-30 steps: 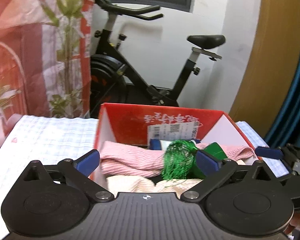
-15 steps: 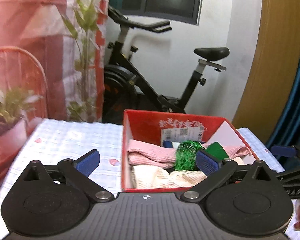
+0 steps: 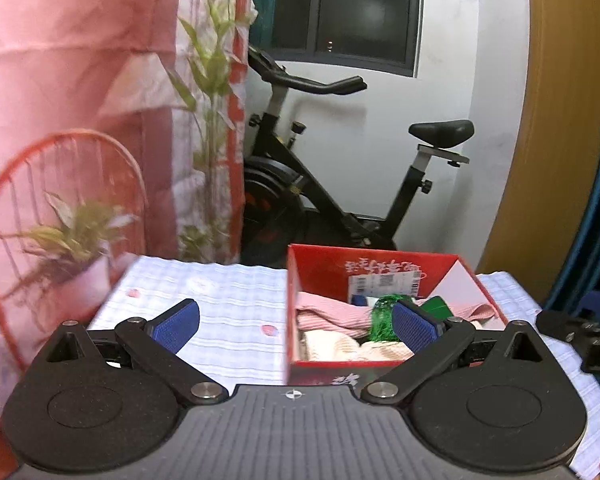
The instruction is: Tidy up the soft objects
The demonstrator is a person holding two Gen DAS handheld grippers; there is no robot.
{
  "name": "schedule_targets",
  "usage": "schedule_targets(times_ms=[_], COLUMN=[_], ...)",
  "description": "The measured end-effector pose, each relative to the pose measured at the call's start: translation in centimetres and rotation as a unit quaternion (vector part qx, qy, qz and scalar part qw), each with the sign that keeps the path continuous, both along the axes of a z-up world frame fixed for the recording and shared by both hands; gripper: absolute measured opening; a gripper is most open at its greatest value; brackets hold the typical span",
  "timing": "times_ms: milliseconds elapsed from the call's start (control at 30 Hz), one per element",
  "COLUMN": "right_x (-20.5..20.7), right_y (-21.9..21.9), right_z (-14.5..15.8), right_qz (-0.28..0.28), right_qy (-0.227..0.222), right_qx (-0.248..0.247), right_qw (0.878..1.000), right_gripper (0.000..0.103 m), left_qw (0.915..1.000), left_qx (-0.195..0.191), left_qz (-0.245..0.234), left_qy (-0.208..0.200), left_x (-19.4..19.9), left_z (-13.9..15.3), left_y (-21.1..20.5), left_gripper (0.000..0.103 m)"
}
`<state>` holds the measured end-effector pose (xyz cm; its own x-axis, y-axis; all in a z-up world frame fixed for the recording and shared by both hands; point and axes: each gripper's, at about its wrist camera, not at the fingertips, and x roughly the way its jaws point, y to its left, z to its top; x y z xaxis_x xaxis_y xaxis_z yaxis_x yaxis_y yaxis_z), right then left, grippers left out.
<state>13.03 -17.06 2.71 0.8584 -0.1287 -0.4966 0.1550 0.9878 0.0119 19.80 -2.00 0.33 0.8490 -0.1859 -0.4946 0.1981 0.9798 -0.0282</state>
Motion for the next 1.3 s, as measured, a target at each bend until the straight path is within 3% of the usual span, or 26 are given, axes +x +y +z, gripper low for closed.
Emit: schedule_targets(times_ms=[233,700,867,1300], right_x=[-3.9,-11.4,-13.2,-15.5], right_y=[1.3,4.4,4.4,3.8], right_z=[3.3,7.9,8.7,8.6], right_qz=[-0.004,-0.006,-0.014,-0.026], right_qy=[-0.021,-0.051,-0.055,-0.058], right_qx=[0.006,-0.007,-0.002,0.005], right_qw=[1.000,0.999,0.998,0.998], right_gripper=[0.103,0.103,0.103,0.103], left_qw=[0.9988,0.9955,0.9959,0.9954], left_qx=[-0.034,0.003,-0.009,0.025], left_qz=[-0.002,0.030,0.029,0.024], left_qy=[-0.034,-0.090,-0.086,-0.089], left_x=[-4.7,-13.5,-14.9,-15.8], left_z=[3.1,6.8,7.4,7.4], left_y=[1.6,2.2,2.7,2.1], left_gripper=[0.103,0.103,0.103,0.103])
